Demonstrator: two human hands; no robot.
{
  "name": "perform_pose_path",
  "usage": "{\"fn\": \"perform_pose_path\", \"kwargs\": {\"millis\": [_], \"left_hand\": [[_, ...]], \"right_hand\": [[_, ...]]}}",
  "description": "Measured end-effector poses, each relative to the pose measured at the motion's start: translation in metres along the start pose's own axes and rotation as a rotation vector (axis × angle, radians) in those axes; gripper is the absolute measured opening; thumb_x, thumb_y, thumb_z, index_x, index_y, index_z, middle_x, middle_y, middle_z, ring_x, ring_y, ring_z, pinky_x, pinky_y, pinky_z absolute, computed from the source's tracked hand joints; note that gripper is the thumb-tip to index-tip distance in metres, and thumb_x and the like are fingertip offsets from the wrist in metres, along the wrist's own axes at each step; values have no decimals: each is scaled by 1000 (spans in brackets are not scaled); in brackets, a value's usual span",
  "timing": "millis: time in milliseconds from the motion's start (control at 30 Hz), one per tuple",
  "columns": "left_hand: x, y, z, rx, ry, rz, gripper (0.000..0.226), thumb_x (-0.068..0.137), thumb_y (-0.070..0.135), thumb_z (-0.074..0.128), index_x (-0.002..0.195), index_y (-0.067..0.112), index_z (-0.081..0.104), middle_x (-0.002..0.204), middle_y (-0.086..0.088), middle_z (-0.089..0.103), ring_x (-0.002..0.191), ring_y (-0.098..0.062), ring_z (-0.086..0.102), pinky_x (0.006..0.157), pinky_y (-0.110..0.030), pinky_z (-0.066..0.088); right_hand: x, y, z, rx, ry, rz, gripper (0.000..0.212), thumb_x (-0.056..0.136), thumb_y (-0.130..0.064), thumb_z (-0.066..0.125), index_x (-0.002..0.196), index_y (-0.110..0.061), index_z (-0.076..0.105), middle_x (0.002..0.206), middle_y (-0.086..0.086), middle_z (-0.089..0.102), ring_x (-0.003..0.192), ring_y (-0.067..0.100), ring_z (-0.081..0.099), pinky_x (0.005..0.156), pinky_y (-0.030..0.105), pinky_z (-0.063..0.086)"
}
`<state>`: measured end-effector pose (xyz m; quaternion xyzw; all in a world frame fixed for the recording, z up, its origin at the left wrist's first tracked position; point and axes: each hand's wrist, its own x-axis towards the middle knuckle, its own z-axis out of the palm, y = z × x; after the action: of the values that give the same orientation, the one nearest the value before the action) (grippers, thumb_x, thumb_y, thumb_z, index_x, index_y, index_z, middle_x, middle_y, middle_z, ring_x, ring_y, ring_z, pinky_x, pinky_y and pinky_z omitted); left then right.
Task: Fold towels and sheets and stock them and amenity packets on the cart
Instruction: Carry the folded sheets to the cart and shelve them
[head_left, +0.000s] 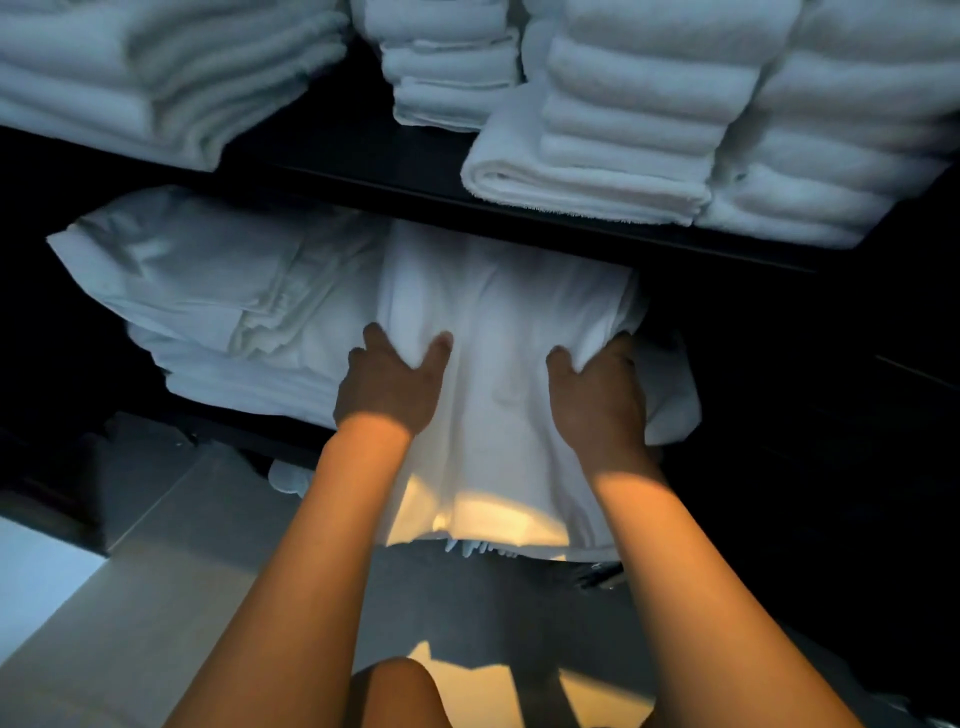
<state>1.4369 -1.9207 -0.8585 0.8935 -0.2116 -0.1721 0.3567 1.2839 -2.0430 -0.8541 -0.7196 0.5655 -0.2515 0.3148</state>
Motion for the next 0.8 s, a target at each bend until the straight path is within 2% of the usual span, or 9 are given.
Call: {"fn": "perform_pose_path", "kwargs": {"millis": [133, 200, 267, 333, 400, 467, 567, 700, 800], "left_hand": [[-5, -13, -18, 65, -222, -50, 126, 75, 76, 71, 161, 38, -12, 158, -14, 38, 134, -40, 51, 104, -48, 50], [-7, -16, -23, 69, -244, -23, 133, 72, 58, 85, 162, 38, -12, 155, -11, 42, 132, -37, 52, 105, -46, 50], [-15, -19, -19, 8, -172, -16, 125, 75, 47, 87, 164, 27, 2, 152, -11, 45, 133, -35, 51, 105, -43, 49], [-30, -26, -6, -71, -4, -25, 100, 76, 50, 85, 152, 9, 33, 139, -16, 55, 127, -37, 56, 98, -43, 51], [-45, -36, 5, -137, 129, -1, 80, 76, 58, 80, 127, 6, 49, 118, -17, 62, 112, -39, 61, 85, -41, 53], [-52, -50, 8, -121, 88, 11, 84, 74, 66, 75, 135, 18, 44, 117, -14, 61, 109, -38, 61, 80, -40, 50], [-55, -66, 7, -107, 7, 10, 104, 70, 63, 82, 153, 35, 27, 131, -12, 53, 118, -37, 58, 93, -48, 54], [-69, -58, 20, -216, 182, 80, 95, 74, 38, 85, 154, 31, 35, 129, -15, 53, 120, -41, 57, 95, -53, 53], [-70, -46, 22, -267, 276, 129, 86, 74, 37, 82, 150, 32, 42, 126, -11, 56, 119, -38, 58, 93, -54, 54]], "right_hand": [[1, 8, -17, 59, -253, 33, 110, 74, -55, 74, 159, -19, 14, 147, 9, 49, 128, 33, 55, 98, 39, 49], [3, 14, -28, 31, -355, 45, 120, 67, -58, 76, 162, -30, 6, 150, 1, 49, 129, 29, 55, 98, 37, 49], [3, 20, -36, 30, -389, 41, 123, 63, -58, 77, 161, -35, 8, 150, -3, 51, 129, 26, 56, 103, 41, 51], [-1, 27, -41, 61, -388, 40, 121, 62, -59, 78, 160, -39, 12, 149, -5, 52, 130, 25, 56, 106, 43, 50], [-7, 34, -41, 93, -386, 45, 119, 63, -62, 78, 160, -42, 12, 150, -6, 52, 131, 24, 56, 107, 42, 49], [-12, 40, -38, 106, -383, 41, 118, 68, -64, 80, 160, -44, 8, 154, -7, 49, 133, 25, 54, 109, 43, 47], [-22, 42, -29, 91, -328, 13, 117, 74, -63, 80, 160, -45, 4, 155, -4, 49, 133, 27, 55, 108, 44, 49], [-32, 34, -15, 1, -121, -14, 99, 88, -50, 71, 162, -41, 6, 148, 2, 57, 124, 34, 61, 85, 33, 46], [-30, 28, -14, 35, -24, -54, 88, 88, -41, 70, 161, -39, 21, 135, 3, 66, 117, 33, 64, 85, 32, 49]]}}
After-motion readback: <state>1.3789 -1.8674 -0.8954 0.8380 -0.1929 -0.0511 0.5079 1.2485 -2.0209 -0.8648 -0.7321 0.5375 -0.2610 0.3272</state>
